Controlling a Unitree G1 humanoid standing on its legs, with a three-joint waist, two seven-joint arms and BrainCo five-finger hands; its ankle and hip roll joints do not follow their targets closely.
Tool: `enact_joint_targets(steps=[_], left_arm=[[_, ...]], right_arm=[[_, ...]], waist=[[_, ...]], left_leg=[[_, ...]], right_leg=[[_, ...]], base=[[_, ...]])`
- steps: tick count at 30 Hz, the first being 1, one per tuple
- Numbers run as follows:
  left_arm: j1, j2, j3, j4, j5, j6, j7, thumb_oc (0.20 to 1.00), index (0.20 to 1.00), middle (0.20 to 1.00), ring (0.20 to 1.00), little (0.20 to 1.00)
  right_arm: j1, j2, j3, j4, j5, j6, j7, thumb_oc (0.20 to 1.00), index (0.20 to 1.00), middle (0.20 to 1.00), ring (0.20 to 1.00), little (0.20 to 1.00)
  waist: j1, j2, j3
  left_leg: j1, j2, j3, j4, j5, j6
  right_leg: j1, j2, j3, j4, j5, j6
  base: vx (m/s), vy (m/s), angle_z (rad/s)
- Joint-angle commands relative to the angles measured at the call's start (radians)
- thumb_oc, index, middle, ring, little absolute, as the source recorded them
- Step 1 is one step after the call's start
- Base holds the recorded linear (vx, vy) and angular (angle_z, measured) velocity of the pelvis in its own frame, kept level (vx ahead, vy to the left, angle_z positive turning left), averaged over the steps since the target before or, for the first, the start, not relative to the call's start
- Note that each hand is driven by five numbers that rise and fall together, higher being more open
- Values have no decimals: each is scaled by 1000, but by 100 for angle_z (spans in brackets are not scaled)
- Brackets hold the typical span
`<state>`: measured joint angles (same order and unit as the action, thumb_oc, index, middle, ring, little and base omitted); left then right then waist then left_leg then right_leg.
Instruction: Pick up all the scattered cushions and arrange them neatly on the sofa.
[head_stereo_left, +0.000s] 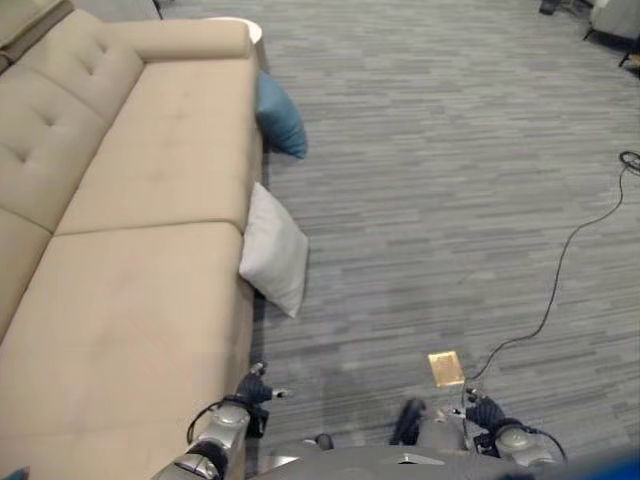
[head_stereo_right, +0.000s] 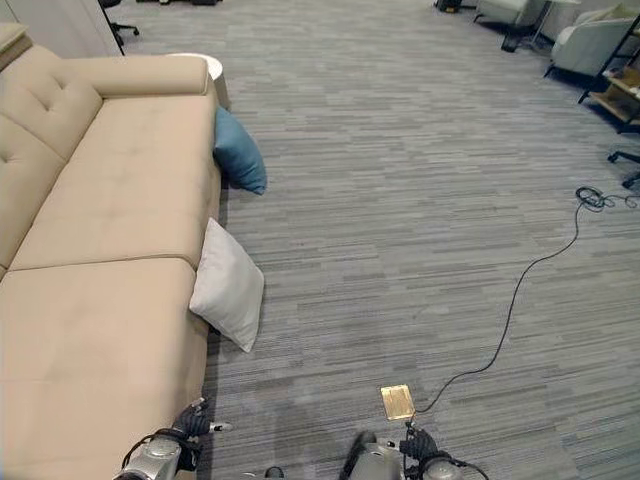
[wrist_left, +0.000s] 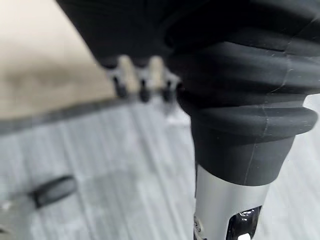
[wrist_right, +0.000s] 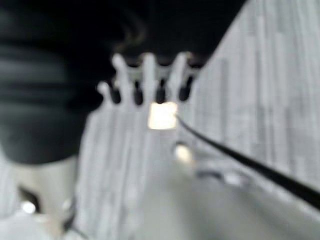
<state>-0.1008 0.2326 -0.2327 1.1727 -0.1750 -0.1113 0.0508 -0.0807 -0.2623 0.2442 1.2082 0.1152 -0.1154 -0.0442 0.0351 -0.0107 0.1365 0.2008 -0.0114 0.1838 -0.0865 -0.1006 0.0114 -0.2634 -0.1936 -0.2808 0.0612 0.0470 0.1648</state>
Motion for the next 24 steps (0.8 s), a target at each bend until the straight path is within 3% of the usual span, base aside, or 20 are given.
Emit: enact_joint_targets(steps=[1, 3, 5, 6, 9, 11, 12, 13, 14, 15, 16, 19, 20, 22, 24], left_arm=[[-22, -40, -15, 0, 3, -30, 13, 1000, 1000, 1000, 1000, 1000], [-17, -54, -20, 3, -13, -30, 15, 1000, 1000, 1000, 1000, 1000], [-21, -59, -29, 1, -25, -26, 10, 1000, 1000, 1000, 1000, 1000], [-21, -59, -29, 1, -25, -26, 10, 1000, 1000, 1000, 1000, 1000], [-39, -60, -55, -16, -33, -22, 5, 1000, 1000, 1000, 1000, 1000], [-45, -66, -72, -24, -33, -23, 2, 1000, 1000, 1000, 1000, 1000], [-45, -65, -72, -24, -33, -23, 2, 1000, 1000, 1000, 1000, 1000], [-41, -67, -72, -17, -16, -23, 2, 1000, 1000, 1000, 1000, 1000], [-41, -67, -72, -16, -16, -23, 2, 1000, 1000, 1000, 1000, 1000], [-33, -69, -68, -8, 3, -21, 2, 1000, 1000, 1000, 1000, 1000], [-29, -69, -64, -3, 7, -20, -1, 1000, 1000, 1000, 1000, 1000], [-25, -72, -55, 4, 9, -17, -3, 1000, 1000, 1000, 1000, 1000], [-13, -65, -38, 4, 3, -15, -4, 1000, 1000, 1000, 1000, 1000], [-6, -54, -26, 18, -5, -14, -1, 1000, 1000, 1000, 1000, 1000], [-5, -50, -24, 17, 3, -9, -8, 1000, 1000, 1000, 1000, 1000]], right_arm=[[-8, -38, 4, 12, 7, -7, -3, 1000, 1000, 1000, 1000, 1000], [-4, -39, 2, 11, 16, -9, -6, 1000, 1000, 1000, 1000, 1000], [0, -39, 5, 6, 39, -17, -13, 1000, 1000, 1000, 1000, 1000], [-1, -38, 5, 6, 39, -17, -13, 1000, 1000, 1000, 1000, 1000], [-4, -45, 13, 10, 60, -20, -19, 1000, 1000, 1000, 1000, 1000], [6, -45, 10, 20, 76, -18, -19, 1000, 1000, 1000, 1000, 1000], [5, -45, 10, 20, 76, -18, -19, 1000, 1000, 1000, 1000, 1000], [8, -44, 6, 23, 76, -20, -18, 1000, 1000, 1000, 1000, 1000], [8, -44, 6, 23, 76, -20, -18, 1000, 1000, 1000, 1000, 1000], [13, -39, 6, 26, 72, -21, -19, 1000, 1000, 1000, 1000, 1000], [15, -39, 6, 25, 69, -22, -19, 1000, 1000, 1000, 1000, 1000], [14, -37, 4, 26, 68, -22, -19, 1000, 1000, 1000, 1000, 1000], [10, -29, 9, 24, 59, -21, -16, 1000, 1000, 1000, 1000, 1000], [9, -18, 7, 19, 58, -23, -9, 1000, 1000, 1000, 1000, 1000], [9, -11, 8, 18, 39, -19, -6, 1000, 1000, 1000, 1000, 1000]], waist=[[7, -4, -9], [7, -3, -18], [16, -20, -10], [14, -19, -11], [41, -43, 25], [59, -45, 34], [57, -49, 31], [64, -42, 24], [63, -45, 22], [65, -27, 11], [66, -16, 7], [73, -15, 8], [94, -23, -4], [101, -28, -9], [109, -29, -13]], left_leg=[[-48, -19, -85, 115, -35, -37], [-70, -12, -106, 224, 0, -71], [-146, 35, -83, 413, 77, -114], [-151, 38, -85, 421, 74, -115], [-262, 69, -67, 626, 116, -123], [-338, 86, -27, 541, 95, -105], [-340, 82, -28, 535, 101, -104], [-342, 64, -8, 397, 77, -86], [-342, 61, -8, 390, 82, -85], [-356, 51, 11, 239, 148, -86], [-366, 55, 38, 178, 200, -97], [-369, 66, 74, 161, 225, -102], [-355, 42, 40, 166, 197, -80], [-333, 30, 47, 168, 175, -62], [-294, 5, 36, 170, 134, -22]], right_leg=[[106, 6, -1, -16, 94, 30], [133, 24, -3, -17, 85, 9], [183, 30, -42, -31, 64, -23], [183, 31, -45, -32, 64, -24], [260, 53, -83, -61, 19, -67], [318, 71, -109, -90, -14, -72], [314, 68, -111, -90, -14, -72], [334, 81, -119, -98, -28, -60], [331, 78, -120, -98, -27, -59], [352, 108, -122, -100, -45, -55], [363, 124, -126, -99, -59, -53], [384, 130, -130, -85, -85, -56], [392, 118, -134, -38, -108, -52], [385, 93, -145, 74, -122, -38], [341, 28, -161, 227, -73, -1]], base=[[449, -220, 53], [298, -219, 44], [185, -254, 23], [95, -208, 35], [166, -267, 36], [241, -179, 40], [274, -42, 53], [185, -8, 39], [373, -8, 32], [287, 5, 31], [290, 3, 32], [244, 14, 9], [386, 65, -2], [336, 107, -3], [268, 152, 8]])
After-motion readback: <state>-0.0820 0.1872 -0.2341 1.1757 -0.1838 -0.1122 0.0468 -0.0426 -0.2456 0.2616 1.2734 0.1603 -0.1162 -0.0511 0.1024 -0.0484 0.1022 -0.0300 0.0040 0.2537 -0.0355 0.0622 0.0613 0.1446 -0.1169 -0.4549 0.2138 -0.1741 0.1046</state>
